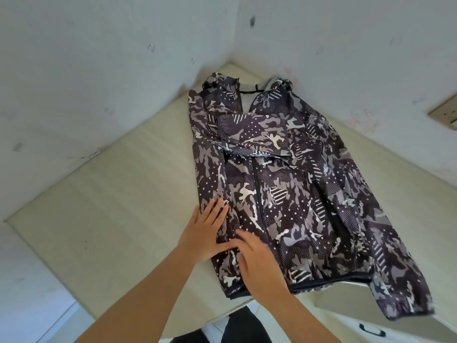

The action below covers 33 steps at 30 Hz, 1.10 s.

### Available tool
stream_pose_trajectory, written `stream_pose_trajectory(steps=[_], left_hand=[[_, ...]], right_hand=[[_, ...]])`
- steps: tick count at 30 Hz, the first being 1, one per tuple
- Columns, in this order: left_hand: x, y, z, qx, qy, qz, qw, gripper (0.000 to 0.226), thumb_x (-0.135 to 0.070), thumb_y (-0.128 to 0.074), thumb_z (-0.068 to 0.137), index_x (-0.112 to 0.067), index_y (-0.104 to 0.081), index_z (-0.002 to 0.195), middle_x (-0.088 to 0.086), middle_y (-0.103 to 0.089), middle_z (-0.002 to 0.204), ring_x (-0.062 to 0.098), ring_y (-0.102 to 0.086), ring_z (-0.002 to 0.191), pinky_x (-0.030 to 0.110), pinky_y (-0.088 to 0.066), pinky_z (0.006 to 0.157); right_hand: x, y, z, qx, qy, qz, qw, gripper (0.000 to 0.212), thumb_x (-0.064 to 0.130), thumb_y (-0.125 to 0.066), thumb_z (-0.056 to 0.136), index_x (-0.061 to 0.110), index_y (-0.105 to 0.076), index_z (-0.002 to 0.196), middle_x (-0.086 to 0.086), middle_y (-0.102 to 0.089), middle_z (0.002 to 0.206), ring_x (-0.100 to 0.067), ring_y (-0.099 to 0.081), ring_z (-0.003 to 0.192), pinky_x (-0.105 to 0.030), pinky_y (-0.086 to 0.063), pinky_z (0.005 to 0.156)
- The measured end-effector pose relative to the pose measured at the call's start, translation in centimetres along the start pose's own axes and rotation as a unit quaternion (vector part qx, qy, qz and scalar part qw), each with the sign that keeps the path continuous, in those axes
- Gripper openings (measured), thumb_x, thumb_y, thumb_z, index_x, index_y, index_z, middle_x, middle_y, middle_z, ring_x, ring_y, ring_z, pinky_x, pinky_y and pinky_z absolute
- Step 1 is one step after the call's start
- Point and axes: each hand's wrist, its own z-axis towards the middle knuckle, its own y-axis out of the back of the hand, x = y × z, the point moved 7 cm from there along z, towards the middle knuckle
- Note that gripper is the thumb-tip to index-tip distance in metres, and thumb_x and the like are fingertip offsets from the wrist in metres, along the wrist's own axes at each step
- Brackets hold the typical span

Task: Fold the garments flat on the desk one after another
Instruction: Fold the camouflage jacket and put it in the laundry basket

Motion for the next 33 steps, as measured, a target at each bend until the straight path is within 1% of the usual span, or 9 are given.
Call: stream_pose_trajectory(steps=[3, 7, 9, 13, 18, 23, 29, 31, 33], left_hand=[[0.5, 0.7, -0.1, 0.01, -0.02, -0.023, 0.999, 0.101, -0.085, -0.019, 0.077, -0.025, 0.015, 0.151, -0.007, 0.03, 0.155, 0.014, 0.029, 0.142, 0.046, 0.015, 0.116], [1.5, 4.7, 0.4, -0.113, 0.012, -0.146, 0.983, 0.051, -0.046, -0.042, 0.091, -0.032, -0.043, 0.139, -0.014, -0.034, 0.149, 0.006, -0.02, 0.141, 0.035, 0.005, 0.117], [1.0, 6.3, 0.8, -0.165, 0.014, -0.153, 0.974, 0.041, -0.034, -0.047, 0.094, -0.029, -0.049, 0.135, -0.012, -0.042, 0.142, 0.007, -0.03, 0.136, 0.031, -0.003, 0.117], [-3.1, 6.7, 1.9, -0.141, -0.032, -0.151, 0.978, 0.046, -0.032, -0.045, 0.098, -0.026, -0.038, 0.144, -0.009, -0.03, 0.151, 0.011, -0.022, 0.142, 0.031, -0.003, 0.118], [-8.6, 6.4, 4.1, -0.088, -0.052, -0.124, 0.987, 0.05, -0.031, -0.039, 0.101, -0.027, -0.027, 0.149, -0.009, -0.019, 0.156, 0.01, -0.013, 0.145, 0.033, -0.004, 0.12], [-13.0, 6.7, 7.3, -0.066, -0.035, -0.116, 0.99, 0.055, -0.035, -0.038, 0.101, -0.024, -0.02, 0.152, -0.006, -0.012, 0.16, 0.011, -0.006, 0.147, 0.034, -0.002, 0.119], [-18.7, 5.6, 13.0, -0.002, 0.017, -0.119, 0.993, 0.075, -0.052, -0.04, 0.097, -0.023, -0.002, 0.154, -0.003, 0.006, 0.161, 0.017, 0.005, 0.148, 0.04, -0.002, 0.119], [-20.6, 5.3, 14.9, -0.006, 0.026, -0.105, 0.994, 0.078, -0.054, -0.04, 0.096, -0.023, 0.001, 0.154, -0.002, 0.01, 0.161, 0.018, 0.008, 0.148, 0.04, 0.0, 0.119], [-22.1, 5.8, 16.6, -0.032, 0.024, -0.094, 0.995, 0.074, -0.052, -0.039, 0.097, -0.02, -0.004, 0.154, -0.001, 0.008, 0.161, 0.018, 0.007, 0.148, 0.037, 0.004, 0.118]], right_hand=[[-0.6, -1.3, 0.5, 0.041, 0.025, -0.035, 0.998, 0.044, 0.021, -0.042, 0.099, 0.029, -0.041, 0.143, 0.016, -0.035, 0.15, -0.005, -0.029, 0.139, -0.036, -0.029, 0.116], [-1.3, -1.2, 0.9, 0.048, 0.01, 0.036, 0.998, 0.036, 0.022, -0.041, 0.101, 0.027, -0.051, 0.134, 0.019, -0.039, 0.144, 0.0, -0.031, 0.135, -0.025, -0.025, 0.116], [-1.9, -0.3, 1.1, 0.037, -0.018, 0.086, 0.995, 0.032, 0.021, -0.042, 0.1, 0.028, -0.057, 0.128, 0.021, -0.044, 0.137, 0.004, -0.038, 0.128, -0.018, -0.029, 0.112], [-4.6, 3.7, 1.8, -0.019, -0.055, 0.12, 0.991, 0.023, 0.016, -0.046, 0.099, 0.024, -0.064, 0.112, 0.022, -0.052, 0.116, 0.007, -0.05, 0.106, -0.008, -0.039, 0.095], [-11.6, 10.1, 2.6, -0.1, -0.132, 0.131, 0.977, 0.021, 0.014, -0.046, 0.098, 0.026, -0.063, 0.105, 0.018, -0.055, 0.108, 0.004, -0.052, 0.093, -0.014, -0.042, 0.079], [-20.5, 15.2, 1.8, -0.153, -0.236, 0.105, 0.954, 0.026, 0.009, -0.043, 0.097, 0.024, -0.06, 0.112, 0.008, -0.048, 0.126, -0.002, -0.052, 0.083, -0.016, -0.04, 0.067], [-31.5, 17.2, -0.1, -0.129, -0.358, 0.114, 0.918, 0.04, 0.005, -0.047, 0.094, 0.028, -0.051, 0.125, -0.002, -0.016, 0.155, -0.018, -0.063, 0.077, -0.024, -0.044, 0.05], [-33.9, 17.7, 0.0, -0.133, -0.348, 0.133, 0.919, 0.045, 0.008, -0.051, 0.094, 0.028, -0.044, 0.133, -0.004, -0.024, 0.15, -0.009, -0.054, 0.069, -0.017, -0.04, 0.052], [-35.0, 18.0, 0.9, -0.122, -0.315, 0.131, 0.932, 0.04, 0.008, -0.055, 0.092, 0.029, -0.053, 0.125, -0.004, -0.036, 0.138, -0.009, -0.053, 0.08, -0.017, -0.045, 0.068]])
